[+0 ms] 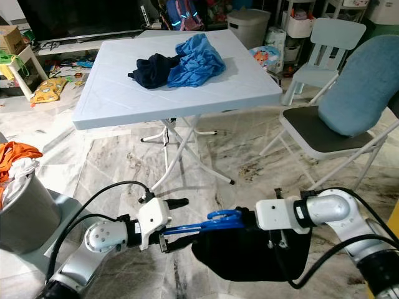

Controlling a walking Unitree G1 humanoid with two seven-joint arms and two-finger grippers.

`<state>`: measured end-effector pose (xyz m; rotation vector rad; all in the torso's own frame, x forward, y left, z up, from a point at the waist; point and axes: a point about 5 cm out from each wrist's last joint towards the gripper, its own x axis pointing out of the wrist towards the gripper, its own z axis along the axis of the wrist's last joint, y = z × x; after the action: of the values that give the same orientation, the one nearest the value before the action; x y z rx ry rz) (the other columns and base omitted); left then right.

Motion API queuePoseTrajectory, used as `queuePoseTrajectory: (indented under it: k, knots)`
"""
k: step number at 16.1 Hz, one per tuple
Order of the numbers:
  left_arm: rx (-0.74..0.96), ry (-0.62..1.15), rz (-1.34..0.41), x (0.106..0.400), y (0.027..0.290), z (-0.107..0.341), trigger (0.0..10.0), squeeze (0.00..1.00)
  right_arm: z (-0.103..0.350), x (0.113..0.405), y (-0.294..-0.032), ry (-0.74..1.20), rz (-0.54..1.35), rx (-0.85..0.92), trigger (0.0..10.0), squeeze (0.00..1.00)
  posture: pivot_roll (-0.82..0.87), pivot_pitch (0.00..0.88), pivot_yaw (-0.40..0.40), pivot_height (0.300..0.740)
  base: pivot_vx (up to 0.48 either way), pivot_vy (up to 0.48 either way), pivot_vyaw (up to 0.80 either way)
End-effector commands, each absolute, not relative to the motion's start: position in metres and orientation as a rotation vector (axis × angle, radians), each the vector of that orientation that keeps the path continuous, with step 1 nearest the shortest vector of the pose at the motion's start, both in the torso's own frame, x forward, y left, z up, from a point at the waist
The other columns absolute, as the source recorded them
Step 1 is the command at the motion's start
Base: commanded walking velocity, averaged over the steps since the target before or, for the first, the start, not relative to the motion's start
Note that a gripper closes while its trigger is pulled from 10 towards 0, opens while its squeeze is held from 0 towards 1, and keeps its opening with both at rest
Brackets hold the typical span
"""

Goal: Hang hanger

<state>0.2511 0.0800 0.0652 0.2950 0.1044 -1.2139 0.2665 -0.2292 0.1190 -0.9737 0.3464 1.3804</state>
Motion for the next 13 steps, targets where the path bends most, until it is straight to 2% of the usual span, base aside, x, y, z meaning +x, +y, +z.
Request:
queuePoseTrajectory:
  k: [1, 2, 3, 8, 13]
  knots:
    - [0.307, 0.112, -1.243, 0.2550, 0.0807, 0.0665, 10.0, 0.00, 0.1273, 0.2659, -0.2256, 0.309, 1.419, -1.004, 10.0, 0.00, -0.21, 0.000, 0.052, 0.740, 0.000, 0.000, 0.00]
    - [0.299, 0.124, -1.259, 0.2559, 0.0807, 0.0660, 2.2, 0.00, 0.1277, 0.2660, -0.2254, 0.308, 1.419, -1.007, 10.0, 0.00, -0.21, 0.000, 0.053, 0.740, 0.000, 0.000, 0.00]
    - [0.292, 0.140, -1.279, 0.2559, 0.0807, 0.0649, 0.0, 0.00, 0.1282, 0.2664, -0.2252, 0.305, 1.420, -1.011, 10.0, 0.00, -0.21, 0.000, 0.054, 0.740, 0.000, 0.000, 0.00]
    - [0.303, 0.188, -1.379, 0.2542, 0.0781, 0.0599, 0.0, 0.00, 0.1296, 0.2672, -0.2189, 0.285, 1.433, -1.005, 10.0, 0.00, -0.21, 0.000, 0.057, 0.740, 0.000, 0.000, 0.00]
    - [0.306, 0.193, -1.400, 0.2555, 0.0752, 0.0594, 0.0, 0.00, 0.1271, 0.2660, -0.2159, 0.292, 1.446, -1.003, 10.0, 0.00, -0.21, 0.000, 0.060, 0.740, 0.000, 0.000, 0.00]
